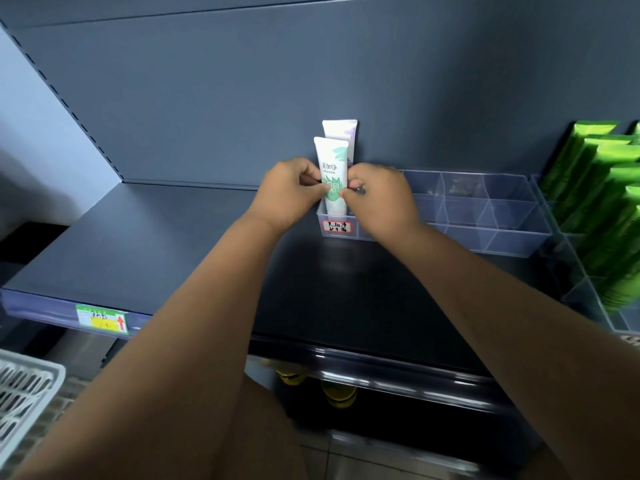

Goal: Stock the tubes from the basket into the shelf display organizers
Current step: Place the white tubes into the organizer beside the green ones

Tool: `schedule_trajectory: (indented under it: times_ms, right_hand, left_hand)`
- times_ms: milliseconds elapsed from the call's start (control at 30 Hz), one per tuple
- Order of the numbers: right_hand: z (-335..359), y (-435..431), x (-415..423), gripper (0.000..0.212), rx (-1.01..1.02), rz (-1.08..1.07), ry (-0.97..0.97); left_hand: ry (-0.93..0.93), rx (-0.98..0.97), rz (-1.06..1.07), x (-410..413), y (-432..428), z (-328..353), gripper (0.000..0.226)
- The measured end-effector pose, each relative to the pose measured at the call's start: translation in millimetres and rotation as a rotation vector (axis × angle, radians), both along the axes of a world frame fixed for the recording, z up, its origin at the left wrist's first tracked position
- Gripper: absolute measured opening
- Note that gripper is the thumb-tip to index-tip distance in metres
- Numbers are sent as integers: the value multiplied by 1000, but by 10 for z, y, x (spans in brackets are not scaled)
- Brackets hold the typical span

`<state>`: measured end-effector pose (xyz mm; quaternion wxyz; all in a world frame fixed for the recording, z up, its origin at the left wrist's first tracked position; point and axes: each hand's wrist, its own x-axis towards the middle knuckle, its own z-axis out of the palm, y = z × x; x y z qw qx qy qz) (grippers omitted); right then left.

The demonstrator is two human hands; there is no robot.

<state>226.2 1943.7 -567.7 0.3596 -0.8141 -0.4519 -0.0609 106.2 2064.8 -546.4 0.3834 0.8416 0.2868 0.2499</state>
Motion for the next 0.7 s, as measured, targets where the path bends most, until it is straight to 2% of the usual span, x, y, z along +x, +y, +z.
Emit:
schedule_trajectory:
  times_ms: [133, 267, 500, 600, 700]
  right_hand:
    - [0, 21, 5, 12, -4, -1, -11]
    - [-21, 36, 15, 13, -25, -3, -41]
    - [-14, 25, -5, 13, -39, -27, -14]
    - [15, -17, -61, 25, -61, -42, -8]
    - [73, -87, -173, 38, -101, -72, -51]
  left_hand:
    - [-1, -16, -9, -2, 11, -24, 9]
    - [21, 6, -8, 4, 7, -27, 21]
    - [37, 14, 24, -1, -48, -6, 19]
    - [88, 47, 48, -32, -91, 49, 15]
    - [259, 224, 139, -107, -168, 135, 39]
